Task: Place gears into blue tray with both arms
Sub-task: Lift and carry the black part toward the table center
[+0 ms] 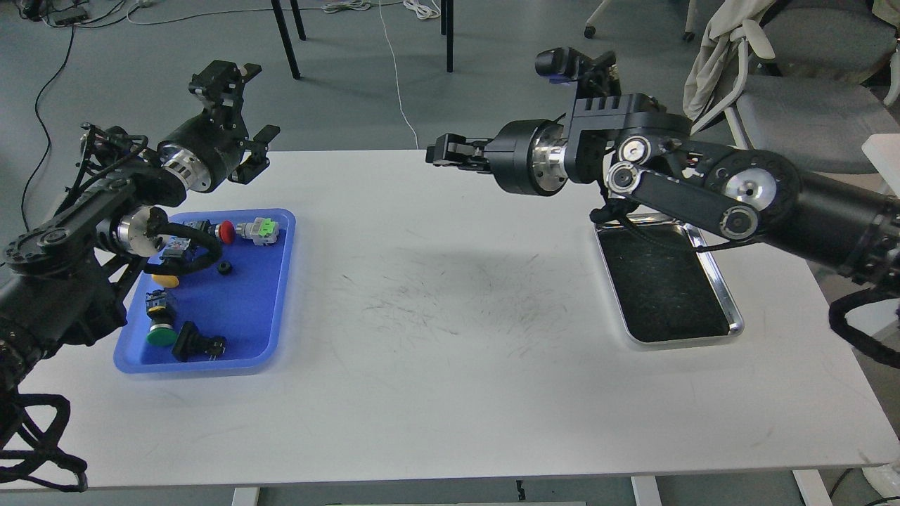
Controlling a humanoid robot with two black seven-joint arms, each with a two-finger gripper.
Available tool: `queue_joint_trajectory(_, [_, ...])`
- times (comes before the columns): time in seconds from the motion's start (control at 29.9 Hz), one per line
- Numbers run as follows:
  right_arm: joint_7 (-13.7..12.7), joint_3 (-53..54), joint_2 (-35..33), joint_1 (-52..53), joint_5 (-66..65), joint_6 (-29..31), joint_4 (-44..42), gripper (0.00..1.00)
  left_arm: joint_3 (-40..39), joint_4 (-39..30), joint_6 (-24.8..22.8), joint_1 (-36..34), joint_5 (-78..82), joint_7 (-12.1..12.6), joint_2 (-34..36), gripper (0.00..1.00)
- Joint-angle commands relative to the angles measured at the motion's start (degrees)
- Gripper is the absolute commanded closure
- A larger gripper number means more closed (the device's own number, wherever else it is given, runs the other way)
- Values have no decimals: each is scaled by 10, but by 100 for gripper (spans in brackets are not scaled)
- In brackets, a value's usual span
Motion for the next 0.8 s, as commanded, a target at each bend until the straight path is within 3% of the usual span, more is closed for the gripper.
queue_joint_trajectory(0.0, [0, -12, 88, -30, -1, -11, -51, 97, -1, 0, 0, -2, 0, 0, 1, 2])
queue_joint_trajectory(0.3, [1, -33, 106, -96, -2, -38, -103, 97, -1, 0, 1, -2, -1, -1, 1, 2])
queue_joint_trajectory(0.77, [19, -74, 106, -172, 1, -42, -74, 96, -1, -2, 0, -2, -1, -2, 9, 2])
